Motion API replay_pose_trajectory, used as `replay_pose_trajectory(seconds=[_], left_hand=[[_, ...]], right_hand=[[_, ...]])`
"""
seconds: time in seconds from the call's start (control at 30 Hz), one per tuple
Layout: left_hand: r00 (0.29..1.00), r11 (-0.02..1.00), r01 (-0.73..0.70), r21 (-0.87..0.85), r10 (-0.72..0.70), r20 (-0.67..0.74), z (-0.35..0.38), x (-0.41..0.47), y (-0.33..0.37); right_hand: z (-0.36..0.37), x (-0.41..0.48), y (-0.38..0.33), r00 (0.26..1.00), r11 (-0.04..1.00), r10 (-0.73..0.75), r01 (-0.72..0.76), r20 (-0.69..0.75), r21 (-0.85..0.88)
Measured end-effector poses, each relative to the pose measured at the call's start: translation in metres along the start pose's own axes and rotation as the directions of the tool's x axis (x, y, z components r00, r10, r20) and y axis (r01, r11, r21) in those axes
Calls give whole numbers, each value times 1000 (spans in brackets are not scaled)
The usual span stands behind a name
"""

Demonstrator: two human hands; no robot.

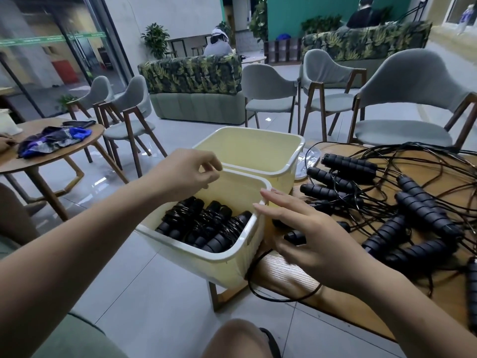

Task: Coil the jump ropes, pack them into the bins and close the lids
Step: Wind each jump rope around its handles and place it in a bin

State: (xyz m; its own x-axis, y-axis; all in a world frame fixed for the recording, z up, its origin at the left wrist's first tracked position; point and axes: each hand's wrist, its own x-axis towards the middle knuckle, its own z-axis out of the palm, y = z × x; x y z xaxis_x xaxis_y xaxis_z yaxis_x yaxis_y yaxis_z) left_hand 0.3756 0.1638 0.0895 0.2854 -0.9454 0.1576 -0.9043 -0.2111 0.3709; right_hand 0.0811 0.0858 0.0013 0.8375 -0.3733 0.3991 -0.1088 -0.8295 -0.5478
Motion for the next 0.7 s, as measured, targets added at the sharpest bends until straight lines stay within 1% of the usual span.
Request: replay_pose_trajectory(seconds=[0.07, 0.13, 0.2, 0.33, 0.47, 0.53, 0.63, 0.7], left_hand=[[1000, 994, -22, -103, 20, -17, 4, -1, 27], [999, 979, -42, -197, 41, -11, 12, -1, 55], [998, 965, -59, -257, 63, 7, 23, 1, 82], [990, 947, -91, -307, 120, 77, 55, 5, 132], [982, 931, -123, -343, 165, 95, 86, 8, 169], [977, 927, -154, -341, 194, 87, 106, 13, 190], [971, 913, -144, -382, 205, 124, 139, 20, 215], [967, 909, -145, -391, 215, 140, 163, 23, 230]], right_hand=[[-8, -4, 1, 1000, 1000, 26, -26, -15, 14], [-17, -11, 5, 998, 998, 56, -56, -26, -9], [-31, -20, 10, 994, 994, 105, -106, -37, -31], [-62, -45, 21, 977, 972, 209, -212, -34, -98], [-90, -73, 30, 945, 935, 316, -325, -88, -139], [-106, -95, 36, 916, 902, 386, -400, -108, -162], [-127, -127, 48, 868, 844, 471, -495, -156, -205], [-138, -146, 57, 828, 807, 522, -558, -207, -195]])
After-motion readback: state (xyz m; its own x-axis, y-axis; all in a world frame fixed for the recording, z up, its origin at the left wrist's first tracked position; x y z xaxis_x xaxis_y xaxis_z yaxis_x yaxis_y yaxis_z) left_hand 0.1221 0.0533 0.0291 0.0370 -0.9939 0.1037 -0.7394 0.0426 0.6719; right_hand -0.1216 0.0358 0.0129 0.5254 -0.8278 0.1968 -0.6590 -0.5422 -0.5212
